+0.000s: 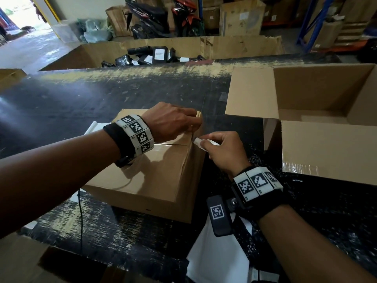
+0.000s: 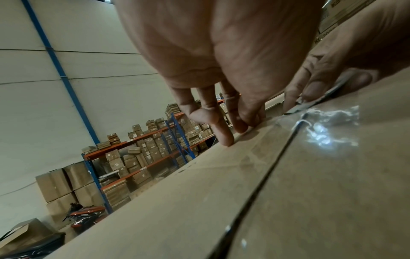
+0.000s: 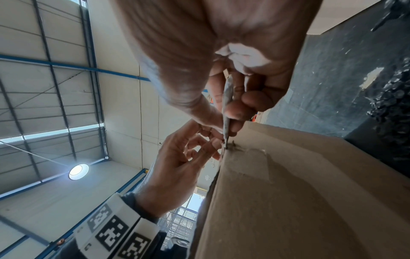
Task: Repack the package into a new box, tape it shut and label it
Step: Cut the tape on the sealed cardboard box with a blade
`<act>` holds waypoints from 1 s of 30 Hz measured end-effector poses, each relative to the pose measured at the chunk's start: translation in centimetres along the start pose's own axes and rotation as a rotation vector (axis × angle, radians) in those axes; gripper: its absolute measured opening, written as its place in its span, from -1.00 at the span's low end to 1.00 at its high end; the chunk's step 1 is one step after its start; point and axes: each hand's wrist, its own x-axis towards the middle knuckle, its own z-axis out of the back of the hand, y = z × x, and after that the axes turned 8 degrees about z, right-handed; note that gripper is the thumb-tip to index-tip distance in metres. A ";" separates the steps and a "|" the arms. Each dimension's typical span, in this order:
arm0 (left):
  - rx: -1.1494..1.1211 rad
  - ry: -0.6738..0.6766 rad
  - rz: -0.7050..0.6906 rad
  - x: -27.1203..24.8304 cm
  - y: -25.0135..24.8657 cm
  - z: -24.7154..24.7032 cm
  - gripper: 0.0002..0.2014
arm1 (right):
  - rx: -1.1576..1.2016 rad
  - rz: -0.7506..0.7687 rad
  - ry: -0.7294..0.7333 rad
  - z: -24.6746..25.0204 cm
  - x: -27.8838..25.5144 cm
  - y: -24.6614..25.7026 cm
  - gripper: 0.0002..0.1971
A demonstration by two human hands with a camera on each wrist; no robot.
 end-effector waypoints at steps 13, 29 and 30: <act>-0.012 -0.008 0.011 -0.2 0.0 0.0 -0.83 | -0.003 0.005 0.084 0.6 -1.2 0.5 -0.85; -0.236 0.018 0.142 -1.5 0.0 0.7 -0.73 | 0.117 -0.076 0.104 1.4 -6.3 0.6 -0.84; -0.269 0.022 0.173 -2.1 0.1 0.8 -0.70 | 0.110 -0.091 0.060 1.8 -6.4 0.5 -0.85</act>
